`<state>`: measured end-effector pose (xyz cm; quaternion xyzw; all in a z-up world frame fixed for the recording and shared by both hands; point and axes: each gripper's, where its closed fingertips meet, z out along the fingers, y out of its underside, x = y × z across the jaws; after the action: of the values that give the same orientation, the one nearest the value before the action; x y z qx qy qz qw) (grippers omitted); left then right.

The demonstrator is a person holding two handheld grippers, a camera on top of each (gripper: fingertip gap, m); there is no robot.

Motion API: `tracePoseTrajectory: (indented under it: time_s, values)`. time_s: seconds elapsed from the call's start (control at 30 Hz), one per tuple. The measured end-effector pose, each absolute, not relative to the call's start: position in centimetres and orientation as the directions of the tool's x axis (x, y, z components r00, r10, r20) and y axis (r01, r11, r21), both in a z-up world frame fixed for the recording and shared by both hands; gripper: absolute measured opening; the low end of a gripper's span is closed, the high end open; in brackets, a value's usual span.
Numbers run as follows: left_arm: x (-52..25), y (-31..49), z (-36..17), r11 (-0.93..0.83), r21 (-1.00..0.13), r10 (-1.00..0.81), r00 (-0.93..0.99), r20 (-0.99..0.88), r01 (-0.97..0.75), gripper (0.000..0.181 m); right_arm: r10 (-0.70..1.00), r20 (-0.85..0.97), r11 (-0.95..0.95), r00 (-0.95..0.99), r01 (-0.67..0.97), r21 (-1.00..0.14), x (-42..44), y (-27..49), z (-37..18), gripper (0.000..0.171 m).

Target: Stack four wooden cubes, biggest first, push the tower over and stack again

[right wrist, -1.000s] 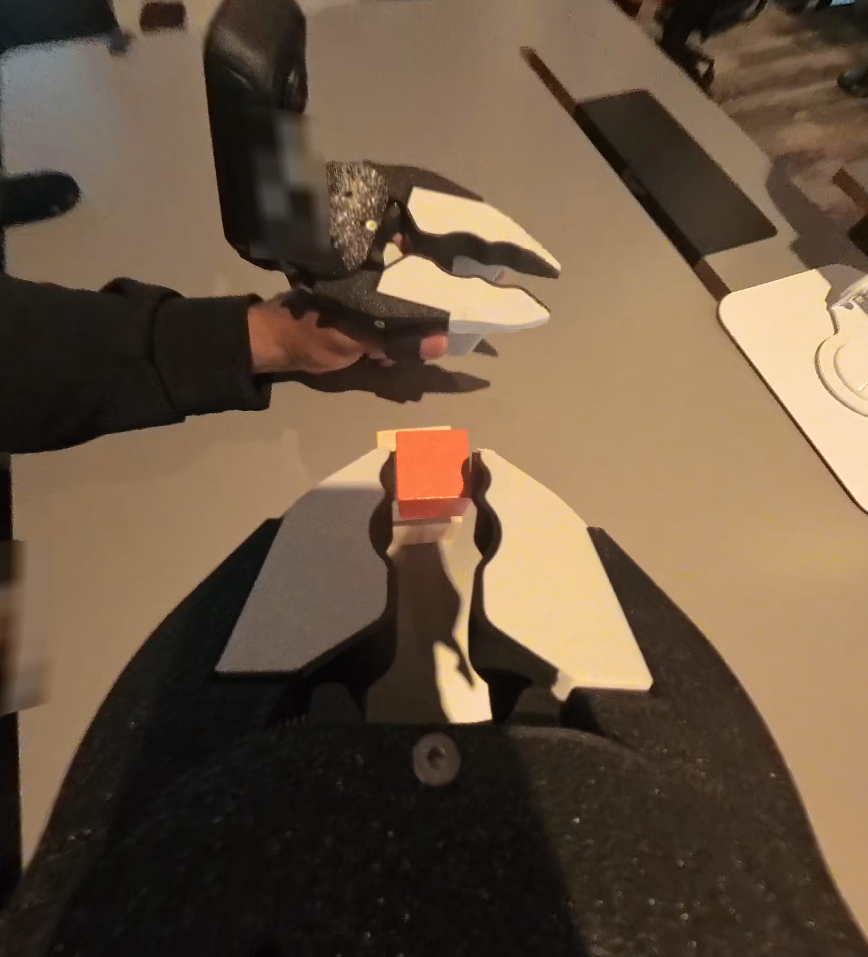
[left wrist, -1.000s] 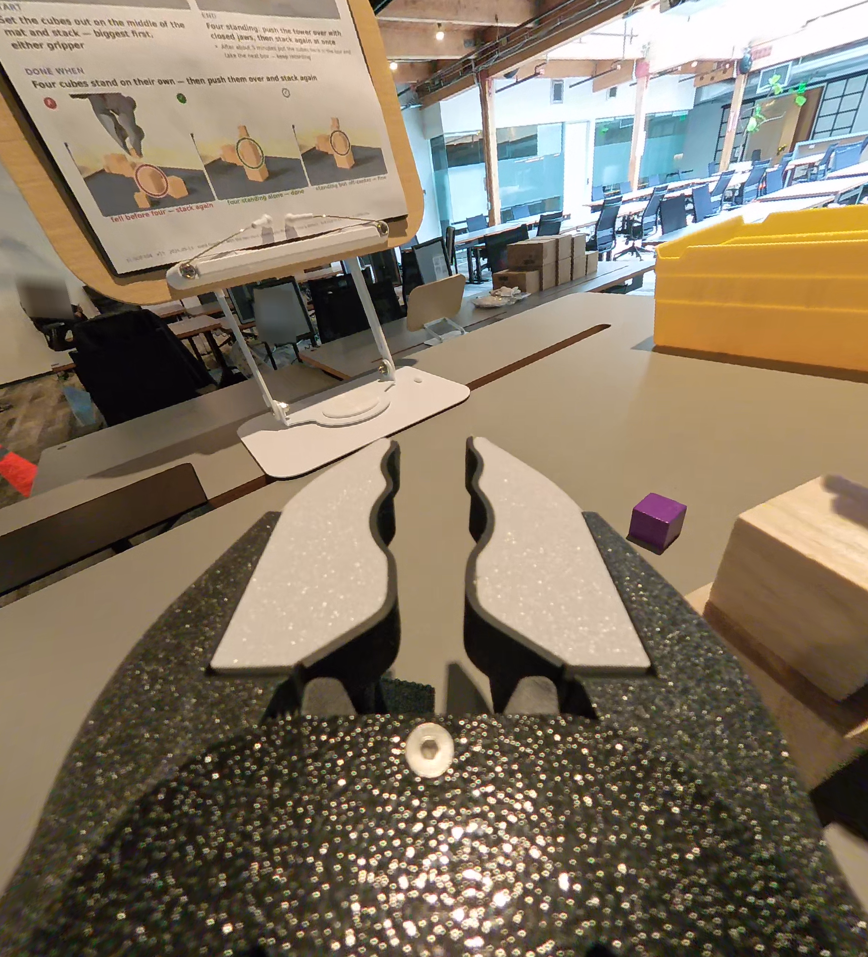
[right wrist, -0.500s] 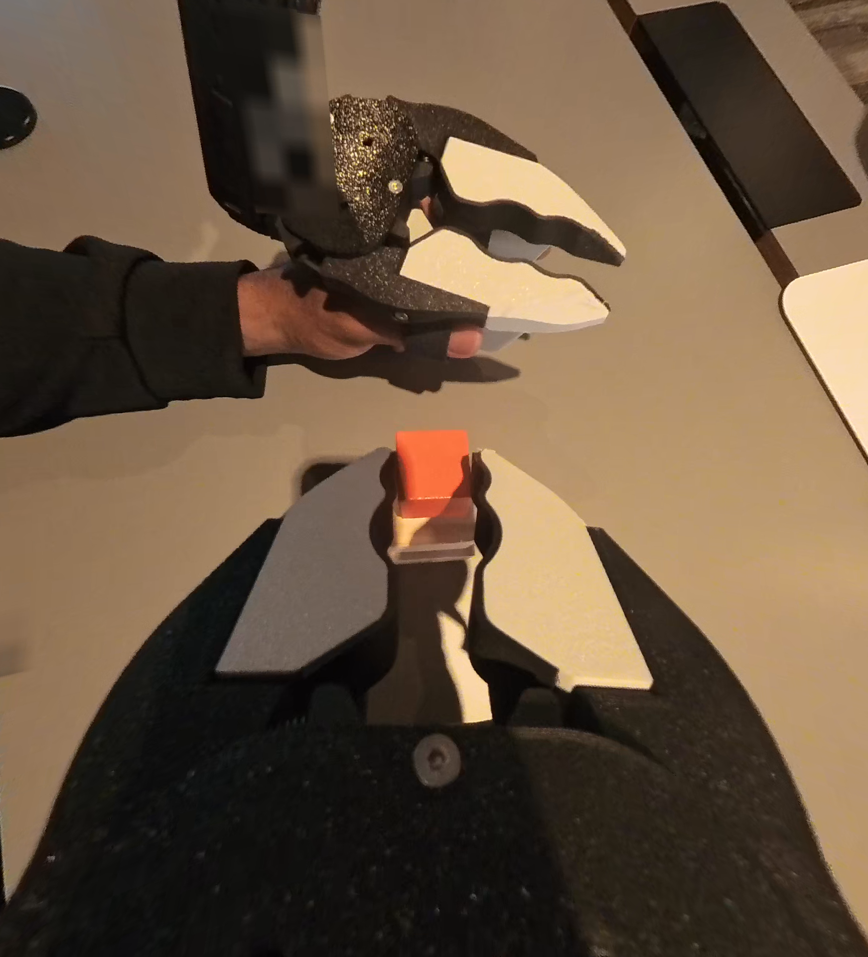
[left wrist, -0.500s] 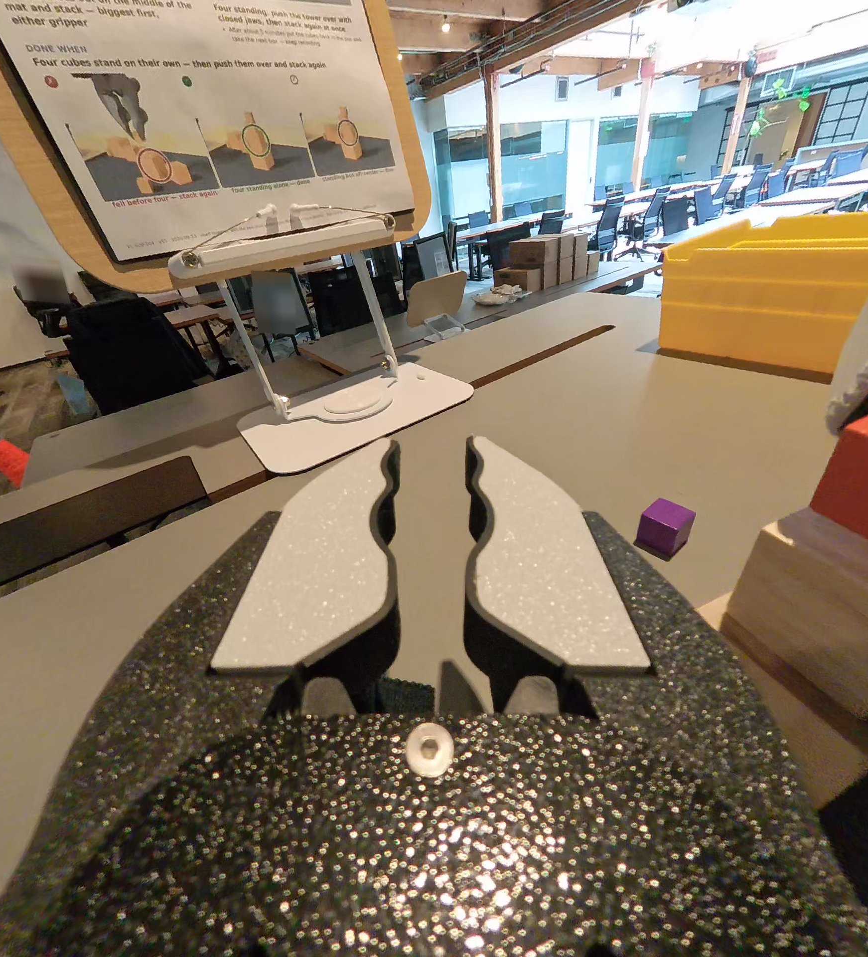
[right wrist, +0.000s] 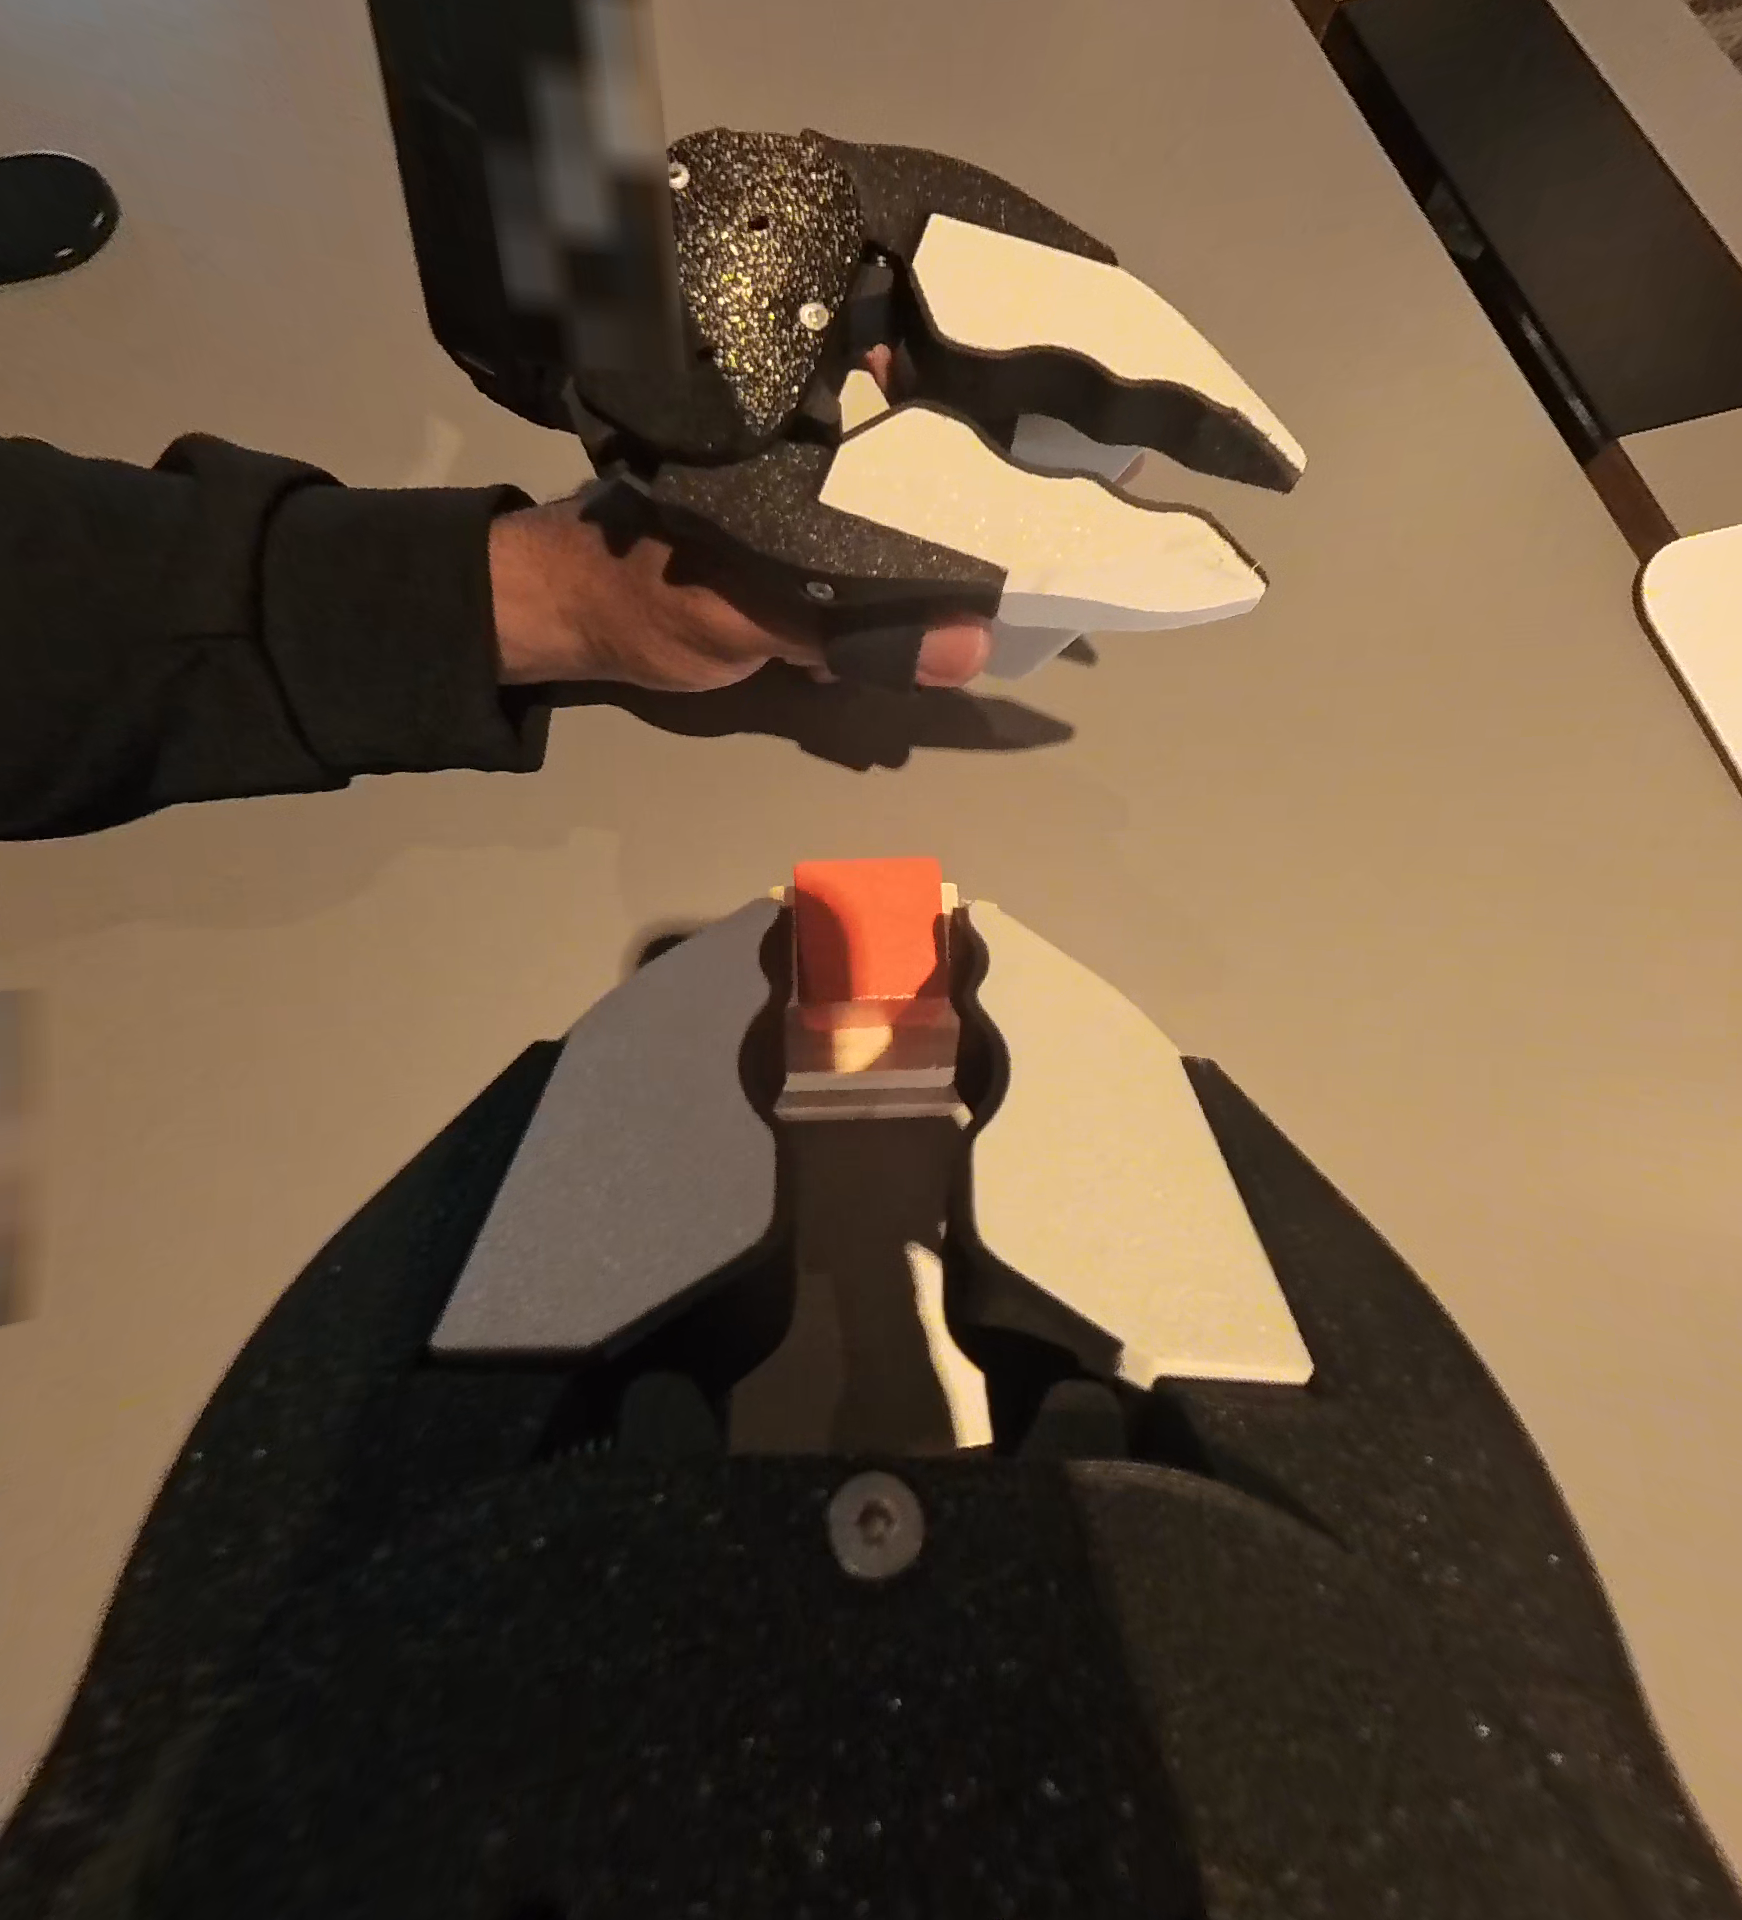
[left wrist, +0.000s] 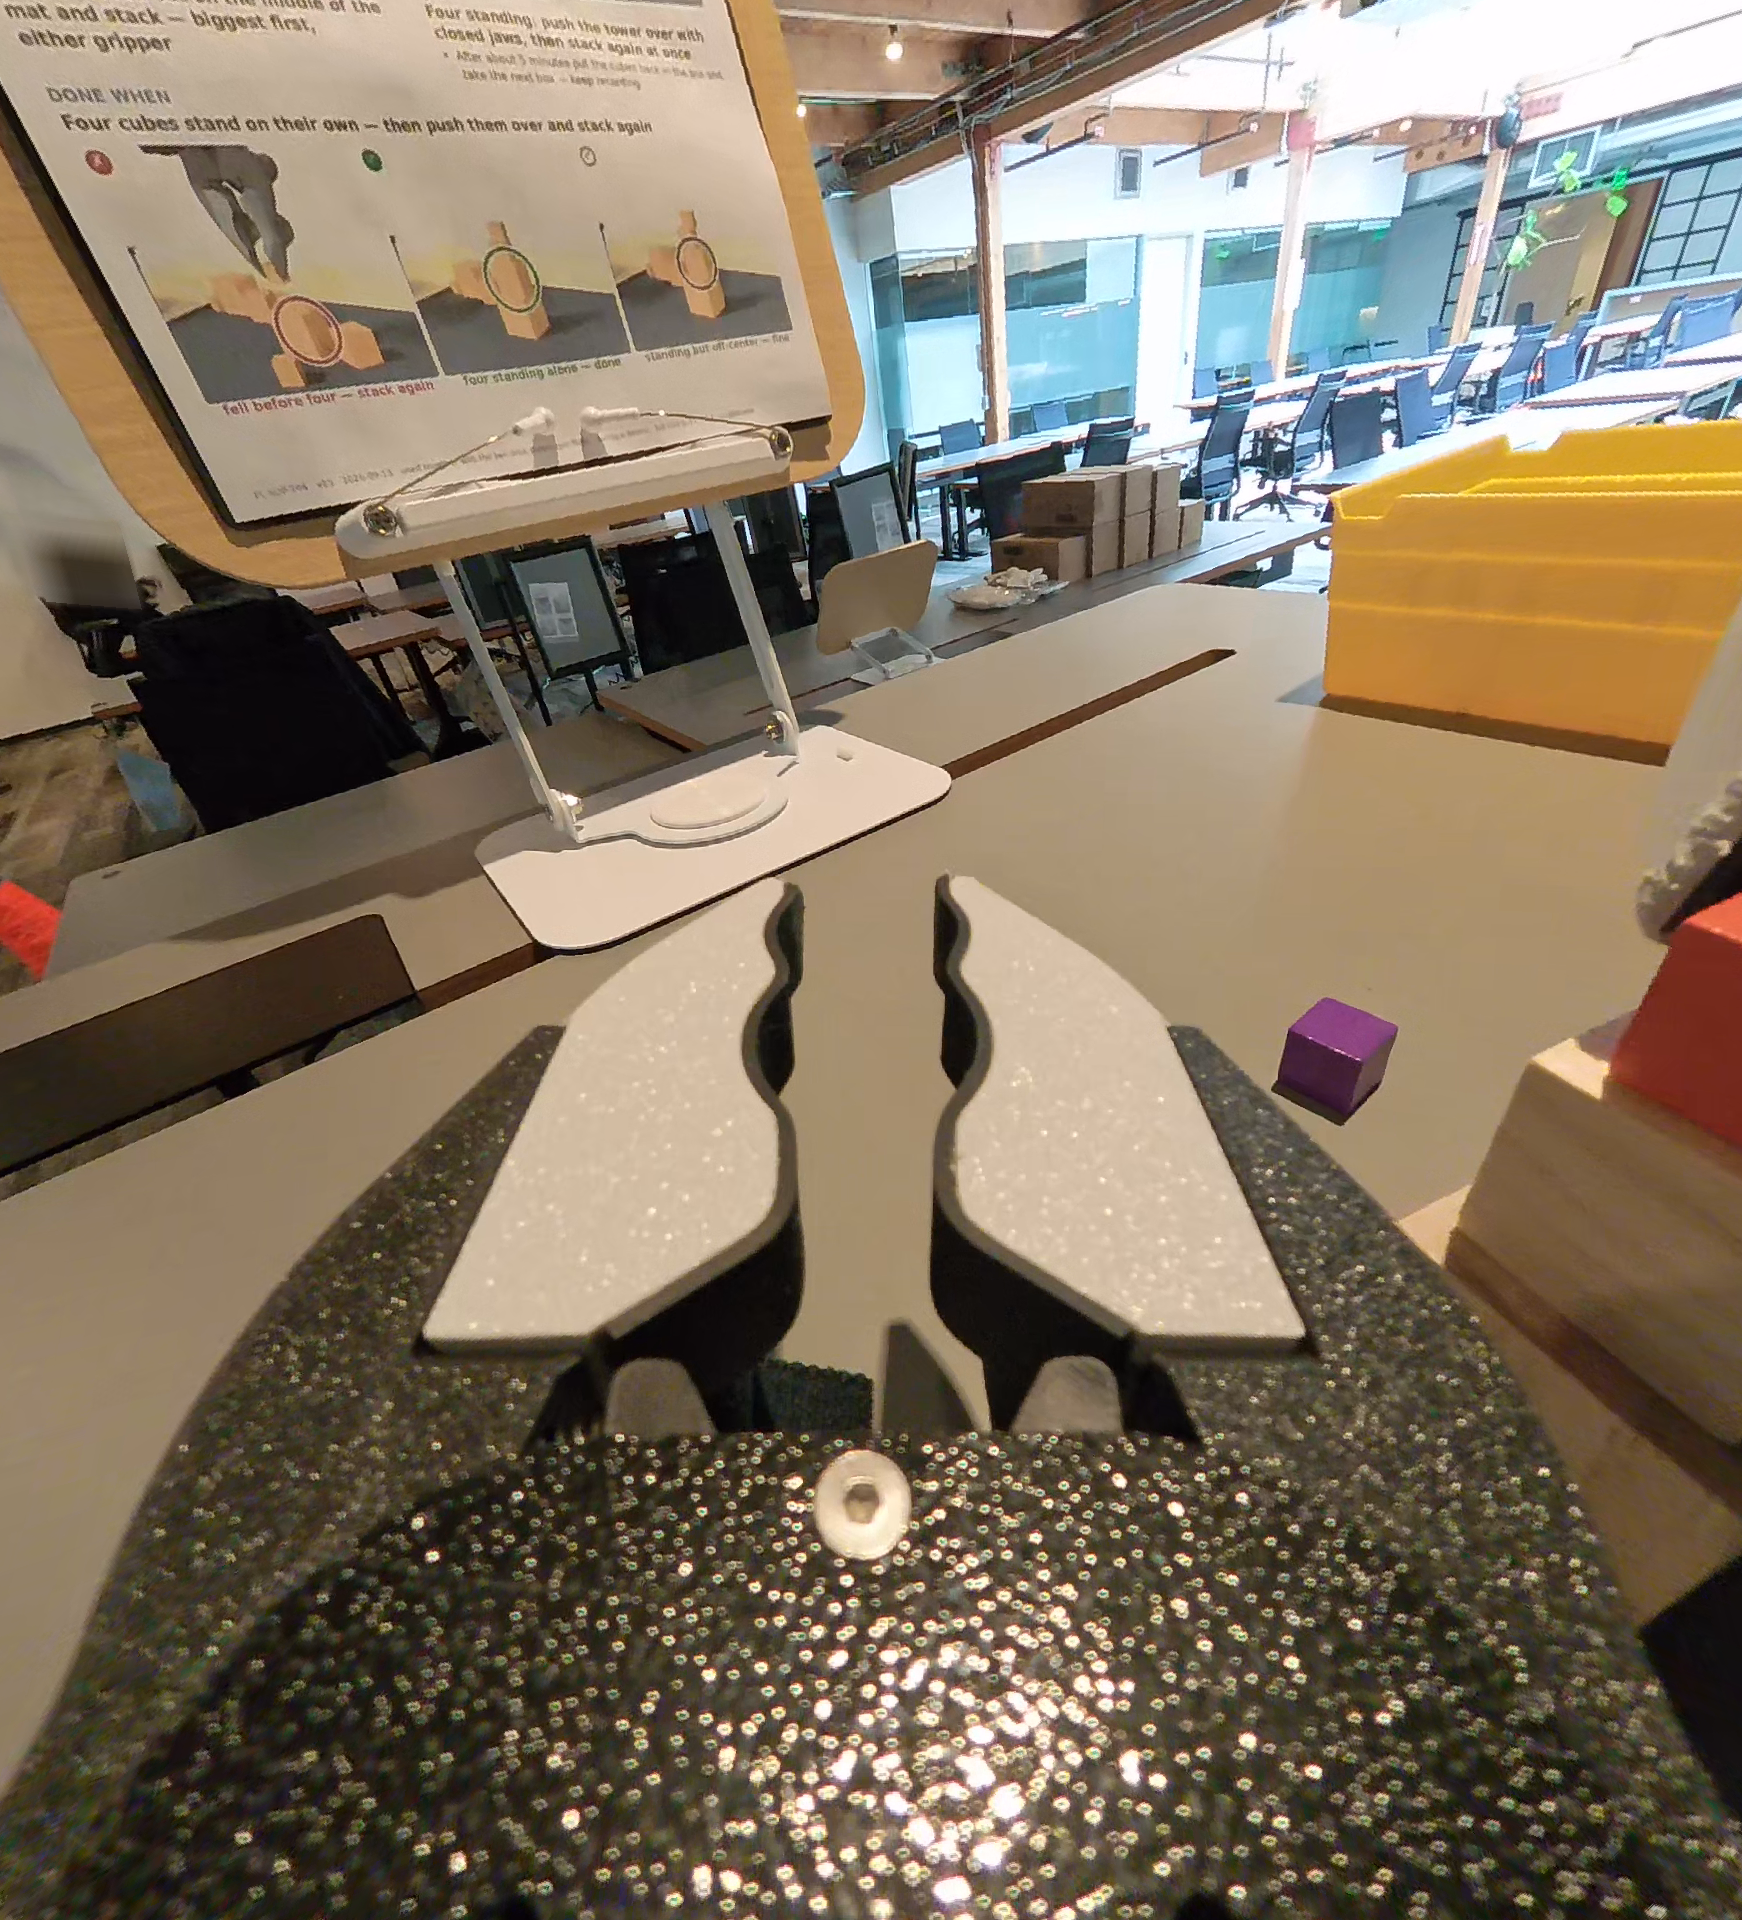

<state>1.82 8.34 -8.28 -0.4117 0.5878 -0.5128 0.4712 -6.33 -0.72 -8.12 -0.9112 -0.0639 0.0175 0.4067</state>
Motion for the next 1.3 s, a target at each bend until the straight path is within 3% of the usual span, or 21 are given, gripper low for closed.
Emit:
tracePoseTrajectory:
  time_s: [0.13, 0.2, 0.3, 0.47, 0.7, 0.83, 1.1, 1.3]
  values:
    - [1.8, 8.4, -8.3, 0.133, -0.991, -0.967, -0.217, -0.130, -0.001, 0.023, 0.143, 0.014, -0.617, 0.990, 0.100, -0.780, -6.1, -1.1, -7.2, 0.051]
    - [1.8, 8.4, -8.3, 0.131, -0.991, -0.968, -0.218, -0.128, -0.001, 0.023, 0.154, -0.004, -0.558, 0.988, 0.084, -0.825, -5.6, -1.6, -6.1, 0.054]
    - [1.8, 8.4, -8.3, 0.128, -0.992, -0.968, -0.220, -0.124, -0.005, 0.023, 0.117, -0.022, -0.471, 0.993, 0.036, -0.882, -2.6, -2.9, -5.4, 0.051]
    - [1.9, 8.4, -8.3, 0.123, -0.992, -0.968, -0.223, -0.118, -0.010, 0.023, 0.083, -0.062, -0.511, 0.995, -0.011, -0.859, 2.2, -4.9, -11.2, 0.045]
    - [1.8, 8.3, -8.4, 0.132, -0.991, -0.966, -0.226, -0.127, -0.008, 0.023, 0.189, -0.010, -0.564, 0.982, 0.100, -0.820, 2.9, -4.2, -16.1, 0.036]
    - [1.8, 8.3, -8.3, 0.131, -0.991, -0.965, -0.228, -0.127, -0.002, 0.023, 0.236, -0.003, -0.532, 0.972, 0.127, -0.837, 3.0, -3.3, -15.7, 0.035]
    - [1.8, 8.2, -8.3, 0.134, -0.991, -0.964, -0.231, -0.129, -0.004, 0.024, 0.223, 0.050, -0.621, 0.973, 0.182, -0.763, 3.0, -3.0, -17.4, 0.021]
    - [1.9, 8.3, -8.4, 0.128, -0.992, -0.965, -0.231, -0.122, -0.012, 0.023, 0.122, -0.003, -0.604, 0.993, 0.072, -0.794, 3.4, -2.4, -15.9, 0.021]
